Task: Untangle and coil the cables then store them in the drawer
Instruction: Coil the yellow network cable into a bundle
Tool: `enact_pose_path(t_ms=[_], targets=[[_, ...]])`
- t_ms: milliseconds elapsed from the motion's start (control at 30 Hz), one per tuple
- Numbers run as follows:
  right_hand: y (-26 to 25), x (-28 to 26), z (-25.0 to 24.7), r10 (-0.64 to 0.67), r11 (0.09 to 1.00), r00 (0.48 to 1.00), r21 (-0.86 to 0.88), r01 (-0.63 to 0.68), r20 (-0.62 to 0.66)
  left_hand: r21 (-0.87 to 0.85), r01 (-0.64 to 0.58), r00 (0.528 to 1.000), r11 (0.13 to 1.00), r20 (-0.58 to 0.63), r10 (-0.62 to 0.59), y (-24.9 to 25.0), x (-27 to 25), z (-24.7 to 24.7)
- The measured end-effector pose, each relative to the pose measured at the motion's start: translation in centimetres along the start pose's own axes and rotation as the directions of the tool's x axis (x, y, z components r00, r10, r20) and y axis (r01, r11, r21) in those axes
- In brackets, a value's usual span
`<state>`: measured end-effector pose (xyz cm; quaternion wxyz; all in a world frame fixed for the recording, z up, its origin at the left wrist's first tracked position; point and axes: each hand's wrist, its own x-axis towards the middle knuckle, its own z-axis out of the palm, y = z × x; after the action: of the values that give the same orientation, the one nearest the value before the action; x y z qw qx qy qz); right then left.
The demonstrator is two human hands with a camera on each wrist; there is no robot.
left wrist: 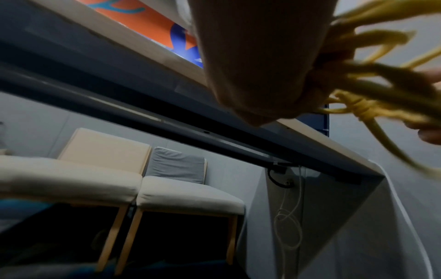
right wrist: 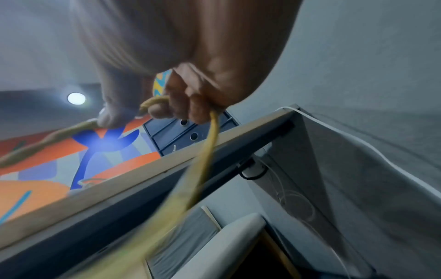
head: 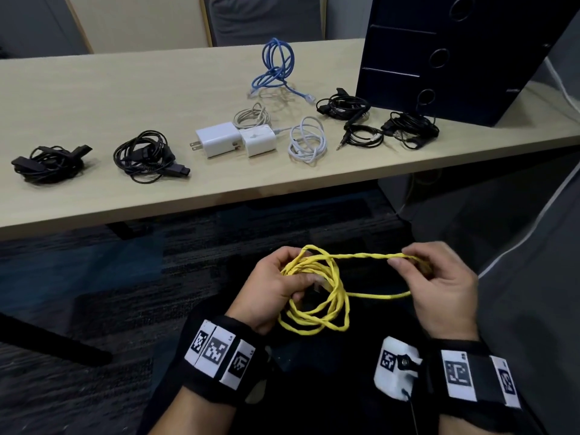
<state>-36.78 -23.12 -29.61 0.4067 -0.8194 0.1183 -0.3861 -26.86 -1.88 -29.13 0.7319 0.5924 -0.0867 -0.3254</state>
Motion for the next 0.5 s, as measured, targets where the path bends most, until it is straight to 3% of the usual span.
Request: enact_pose_path(t_ms=[133, 233, 300, 400, 500], targets=[[0.1, 0.1, 0.1, -0.109, 0.989, 0.993, -0.102, 0.104, -0.050, -0.202, 0.060, 0.994, 0.978, 0.097, -0.041, 0.3, -0.1, 0.1], [0.7, -0.1, 0.7, -0.044, 0.989, 0.999, -0.143, 0.043, -0.004, -0.329, 0.085, 0.989, 0.940, 0.140, -0.041, 0.4, -0.3, 0.4], [0.6, -0.2, 1.1, 0.083, 0.989, 0.986, -0.131, -0.065, 0.143, -0.342, 0.076, 0.989, 0.936, 0.147, -0.027, 0.6, -0.5, 0.6], [0.0, -0.2, 1.4, 0.264, 0.963, 0.865, -0.161, -0.215, 0.426, -0.023, -0.036, 0.999, 0.999, 0.033, 0.037, 0.4, -0.6, 1.2], [-1.5, -0.1, 2.1, 0.206, 0.970, 0.801, -0.011, -0.242, 0.562, 0.253, -0.114, 0.992, 0.961, -0.023, 0.124, 0.5, -0.5, 1.5]])
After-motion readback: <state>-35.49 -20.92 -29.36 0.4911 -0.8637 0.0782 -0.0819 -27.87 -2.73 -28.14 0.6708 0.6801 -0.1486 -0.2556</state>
